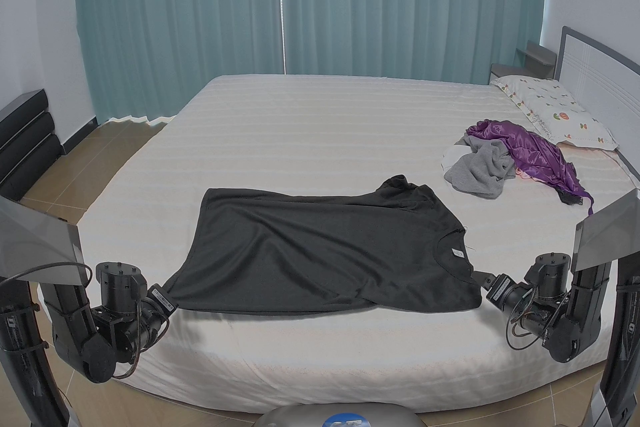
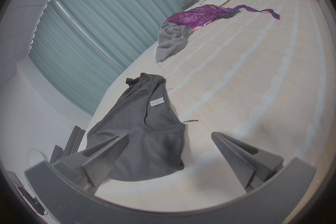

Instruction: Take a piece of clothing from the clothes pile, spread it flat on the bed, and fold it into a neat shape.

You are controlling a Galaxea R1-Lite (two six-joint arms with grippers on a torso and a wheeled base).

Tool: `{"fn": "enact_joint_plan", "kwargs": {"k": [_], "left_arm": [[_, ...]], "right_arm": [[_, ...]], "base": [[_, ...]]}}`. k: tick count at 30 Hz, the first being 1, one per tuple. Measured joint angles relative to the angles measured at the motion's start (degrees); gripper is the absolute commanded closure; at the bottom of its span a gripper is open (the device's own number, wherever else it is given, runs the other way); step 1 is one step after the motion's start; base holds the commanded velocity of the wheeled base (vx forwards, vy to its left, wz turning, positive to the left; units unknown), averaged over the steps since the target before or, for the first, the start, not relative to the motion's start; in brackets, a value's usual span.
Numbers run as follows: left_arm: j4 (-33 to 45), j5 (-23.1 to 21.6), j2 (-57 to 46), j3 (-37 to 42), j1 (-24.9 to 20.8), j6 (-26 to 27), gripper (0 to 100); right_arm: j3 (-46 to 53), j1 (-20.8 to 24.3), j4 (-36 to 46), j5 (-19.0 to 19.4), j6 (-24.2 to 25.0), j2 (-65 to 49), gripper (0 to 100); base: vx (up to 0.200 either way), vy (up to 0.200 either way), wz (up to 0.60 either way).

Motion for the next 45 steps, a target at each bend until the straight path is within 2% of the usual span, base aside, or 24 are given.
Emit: {"fn": "enact_joint_plan", "kwargs": {"k": [10, 11, 18, 32, 45], "left_arm": [[-0.1, -0.3, 0.0, -0.4, 1.3, 0.7, 100], [-0.1, -0.4, 0.0, -0.4, 1.3, 0.7, 100], [-0.1, -0.6, 0.5, -0.4, 1.3, 0.6, 100], [-0.2, -1.2, 2.9, -2.1, 0.8, -0.6, 100], [-0.2, -1.1, 3.3, -4.5, -0.9, -3.4, 100]], "right_arm": [[-4.8, 0.1, 0.0, 1.1, 0.0, 4.4, 0], [-5.6, 0.1, 0.0, 1.3, 0.0, 4.8, 100], [-10.1, 0.0, 0.1, 4.2, 0.1, 7.1, 100], [-20.7, -2.3, 1.7, 4.6, 0.0, 9.2, 100], [-36.6, -1.7, 18.5, 4.1, 0.0, 7.4, 100]], "base": [[0.000, 0.000, 0.00], [0.000, 0.000, 0.00], [0.000, 0.000, 0.00], [0.000, 0.000, 0.00], [0.000, 0.000, 0.00]]}}
